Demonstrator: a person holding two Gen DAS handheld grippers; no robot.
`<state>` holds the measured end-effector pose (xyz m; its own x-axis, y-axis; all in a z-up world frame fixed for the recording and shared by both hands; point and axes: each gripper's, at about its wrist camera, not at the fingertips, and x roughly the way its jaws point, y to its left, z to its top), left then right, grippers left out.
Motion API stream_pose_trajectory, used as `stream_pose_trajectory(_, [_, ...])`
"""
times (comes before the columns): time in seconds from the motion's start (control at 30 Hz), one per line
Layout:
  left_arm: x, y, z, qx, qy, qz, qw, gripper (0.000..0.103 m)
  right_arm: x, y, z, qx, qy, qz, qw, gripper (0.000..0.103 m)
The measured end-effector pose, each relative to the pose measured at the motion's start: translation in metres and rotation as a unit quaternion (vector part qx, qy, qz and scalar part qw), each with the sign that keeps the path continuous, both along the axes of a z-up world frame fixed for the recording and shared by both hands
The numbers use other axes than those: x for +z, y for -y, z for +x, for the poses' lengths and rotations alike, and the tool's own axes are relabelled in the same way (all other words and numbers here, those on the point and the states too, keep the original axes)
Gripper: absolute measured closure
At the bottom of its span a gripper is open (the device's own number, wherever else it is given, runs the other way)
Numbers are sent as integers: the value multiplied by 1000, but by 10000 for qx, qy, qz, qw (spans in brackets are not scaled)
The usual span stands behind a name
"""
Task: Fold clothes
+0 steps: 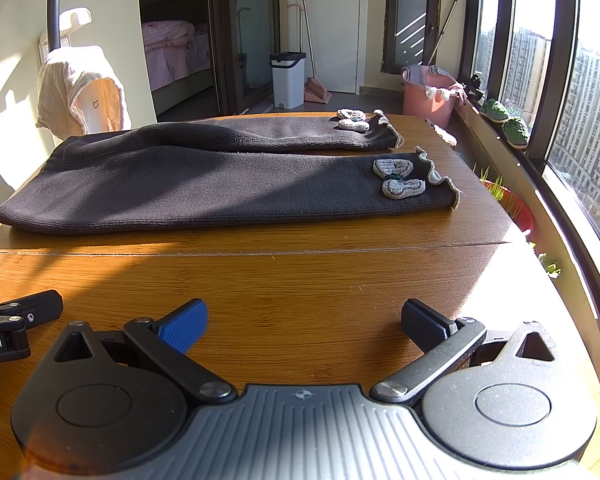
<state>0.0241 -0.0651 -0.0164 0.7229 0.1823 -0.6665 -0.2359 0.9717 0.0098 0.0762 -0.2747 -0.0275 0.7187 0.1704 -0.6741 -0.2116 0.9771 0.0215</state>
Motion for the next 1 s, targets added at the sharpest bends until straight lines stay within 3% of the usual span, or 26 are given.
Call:
stream_pose_trajectory(0.53, [1, -1, 1, -26, -55, -6, 10000, 0, -1, 0, 1, 9, -18, -34, 10000, 0])
stream_pose_trajectory(0.7, [4, -1, 4, -225, -108, -87, 9997, 0, 1, 3, 10, 782, -54, 0, 9969, 0])
stream_pose_trajectory(0.83, [31, -11, 21, -727, 288, -492, 9957, 0, 21, 11, 37, 1003, 276, 327, 9940, 0])
stream_pose_trajectory(0.93, [46, -16, 52, -746, 464, -309, 9957, 0, 36, 11, 75, 928, 371, 597, 9932, 0])
stream_pose_trajectory(1.0, [47, -19, 76, -685, 410, -183, 9966, 0, 34, 8, 103, 1008, 93, 813, 9915, 0])
